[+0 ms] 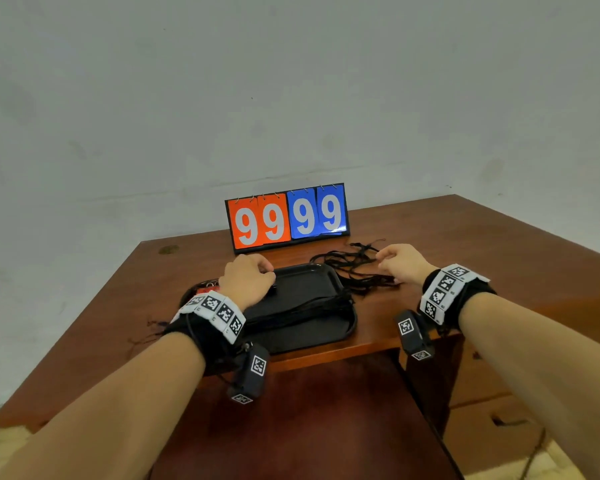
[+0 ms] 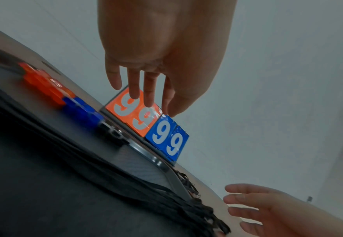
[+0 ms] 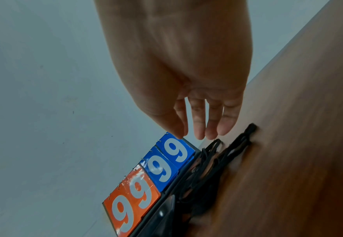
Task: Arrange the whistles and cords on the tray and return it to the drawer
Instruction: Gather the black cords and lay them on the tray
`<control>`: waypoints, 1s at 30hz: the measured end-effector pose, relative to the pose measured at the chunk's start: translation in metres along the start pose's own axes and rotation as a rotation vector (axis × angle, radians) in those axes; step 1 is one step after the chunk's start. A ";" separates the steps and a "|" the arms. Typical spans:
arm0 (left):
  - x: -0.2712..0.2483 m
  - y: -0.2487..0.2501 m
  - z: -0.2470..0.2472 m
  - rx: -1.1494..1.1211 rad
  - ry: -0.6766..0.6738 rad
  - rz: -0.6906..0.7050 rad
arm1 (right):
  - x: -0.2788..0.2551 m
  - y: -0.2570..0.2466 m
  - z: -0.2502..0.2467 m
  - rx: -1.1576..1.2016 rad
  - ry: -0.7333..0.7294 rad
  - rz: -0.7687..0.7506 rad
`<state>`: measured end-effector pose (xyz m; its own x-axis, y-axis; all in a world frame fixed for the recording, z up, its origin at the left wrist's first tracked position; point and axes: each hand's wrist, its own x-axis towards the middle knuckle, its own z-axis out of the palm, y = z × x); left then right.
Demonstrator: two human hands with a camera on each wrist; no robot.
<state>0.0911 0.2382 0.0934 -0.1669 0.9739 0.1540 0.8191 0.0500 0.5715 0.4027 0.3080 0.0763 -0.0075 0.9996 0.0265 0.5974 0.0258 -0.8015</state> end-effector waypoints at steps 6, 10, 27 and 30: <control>0.033 0.045 0.036 -0.040 -0.075 0.048 | 0.033 0.010 -0.016 -0.108 -0.030 -0.022; 0.054 0.068 0.057 -0.074 -0.087 0.071 | 0.064 0.014 -0.018 -0.213 -0.085 -0.026; 0.109 0.094 0.093 -0.269 -0.141 0.062 | 0.162 0.012 0.006 -0.624 -0.357 -0.103; 0.110 0.094 0.094 -0.281 -0.145 0.059 | 0.165 0.010 0.005 -0.679 -0.349 -0.109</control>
<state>0.2011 0.3705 0.0885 -0.0274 0.9957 0.0885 0.6382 -0.0508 0.7682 0.4036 0.4729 0.0701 -0.2801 0.9398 -0.1959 0.9388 0.2256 -0.2601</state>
